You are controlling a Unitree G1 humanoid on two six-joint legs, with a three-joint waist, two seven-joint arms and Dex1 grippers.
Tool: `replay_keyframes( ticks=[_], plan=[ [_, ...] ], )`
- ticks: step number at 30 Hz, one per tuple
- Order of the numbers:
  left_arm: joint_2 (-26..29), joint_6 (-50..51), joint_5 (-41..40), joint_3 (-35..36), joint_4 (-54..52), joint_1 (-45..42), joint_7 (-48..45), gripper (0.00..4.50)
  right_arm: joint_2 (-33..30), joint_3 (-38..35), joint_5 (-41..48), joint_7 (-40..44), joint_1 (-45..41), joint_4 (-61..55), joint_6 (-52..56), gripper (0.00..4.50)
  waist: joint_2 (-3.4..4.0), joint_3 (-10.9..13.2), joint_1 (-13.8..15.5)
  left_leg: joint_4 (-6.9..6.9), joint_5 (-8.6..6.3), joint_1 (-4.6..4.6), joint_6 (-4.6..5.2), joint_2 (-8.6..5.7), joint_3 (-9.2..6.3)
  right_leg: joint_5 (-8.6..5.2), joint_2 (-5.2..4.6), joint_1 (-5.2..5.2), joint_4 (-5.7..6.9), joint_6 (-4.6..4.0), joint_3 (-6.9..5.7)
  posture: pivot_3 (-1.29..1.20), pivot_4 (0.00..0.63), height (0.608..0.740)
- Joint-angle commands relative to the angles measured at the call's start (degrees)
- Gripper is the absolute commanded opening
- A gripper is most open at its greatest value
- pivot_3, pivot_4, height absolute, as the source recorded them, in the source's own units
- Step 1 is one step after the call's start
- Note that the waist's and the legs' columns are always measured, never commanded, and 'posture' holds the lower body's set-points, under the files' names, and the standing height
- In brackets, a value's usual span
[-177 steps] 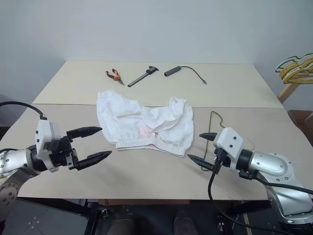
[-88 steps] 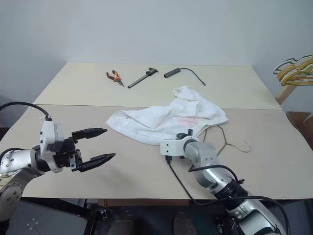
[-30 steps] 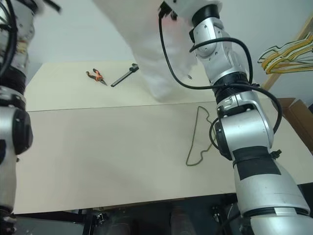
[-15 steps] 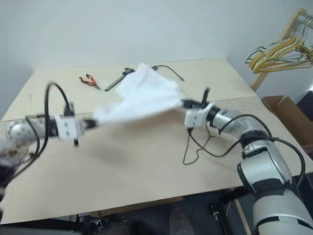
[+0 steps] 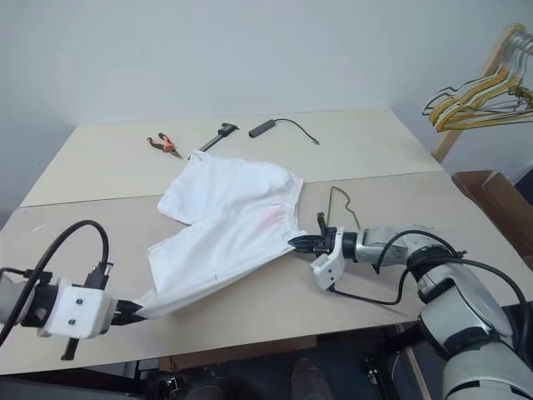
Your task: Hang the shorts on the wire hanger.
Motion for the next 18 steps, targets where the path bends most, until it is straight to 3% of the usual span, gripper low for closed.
replay_keyframes(
  ticks=[1, 6, 8, 11, 14, 15, 18],
  plan=[
    [-1.62, 2.55, 2.24, 1.08, -3.97, 2.22, -1.17, 0.24, -6.73, -3.31, 2.95, 3.34, 3.73, -1.40, 0.30, 0.27, -0.01, 0.00, 0.71, 0.00, -0.01, -0.02, 0.00, -0.01, -0.01, 0.00, -0.01, 0.02, -0.03, 0.00, -0.02, 0.00, 0.079, 0.740],
    [-4.52, -0.23, 3.18, 0.98, -2.99, 4.21, -4.33, 1.63, -12.94, -5.95, 14.26, 12.27, 11.26, -10.69, -1.96, 1.80, 0.03, 0.03, 1.92, 0.02, -0.02, 0.14, 0.01, -0.03, 0.03, -0.01, -0.05, 0.21, -0.02, -0.02, -0.06, 0.00, 0.077, 0.740],
    [-5.39, -4.03, 3.54, 2.81, 1.01, 5.04, -7.50, 2.29, -16.52, -6.89, 22.53, 17.44, 15.64, -17.54, -0.39, 2.54, 0.03, 0.03, 1.76, 0.02, -0.07, 0.41, 0.08, 0.03, 0.07, -0.03, 0.01, 0.43, 0.00, -0.10, -0.04, -0.01, 0.078, 0.740],
    [-5.48, -8.88, 3.85, 4.72, 7.95, 2.68, -9.95, 3.20, -22.51, -8.16, 42.87, 26.31, 25.00, -31.57, 9.50, 3.55, 0.13, 0.11, 1.88, 0.00, -0.26, 0.78, 0.43, 0.13, 0.12, -0.17, 0.08, 0.92, -0.04, -0.23, -0.02, 0.00, 0.080, 0.740],
    [-6.58, -9.94, 0.22, 3.87, 14.12, -5.82, -8.83, 4.10, -28.30, -16.05, 65.19, 28.94, 36.51, -49.74, 37.99, 4.48, 0.17, 0.20, 2.92, 0.01, -0.32, 0.90, 0.52, 0.15, 0.08, -0.24, 0.04, 1.14, -0.09, -0.22, -0.09, 0.00, 0.086, 0.740],
    [-7.22, -8.79, -2.39, 2.87, 14.90, -9.37, -8.69, 4.37, -30.66, -19.00, 73.13, 28.62, 39.38, -55.30, 50.07, 4.50, 0.15, 0.20, 3.15, 0.02, -0.33, 0.87, 0.52, 0.13, 0.06, -0.23, 0.02, 1.15, -0.10, -0.21, -0.08, -0.01, 0.086, 0.740],
    [-9.77, -0.94, -9.66, -0.81, 13.41, -18.68, -5.80, 4.37, -34.65, -25.55, 89.51, 24.44, 41.74, -65.86, 83.34, 4.50, 0.23, 0.27, 3.98, 0.08, -0.33, 0.83, 0.50, 0.12, 0.07, -0.19, -0.05, 1.13, -0.12, -0.15, -0.09, -0.03, 0.084, 0.740]
  ],
)
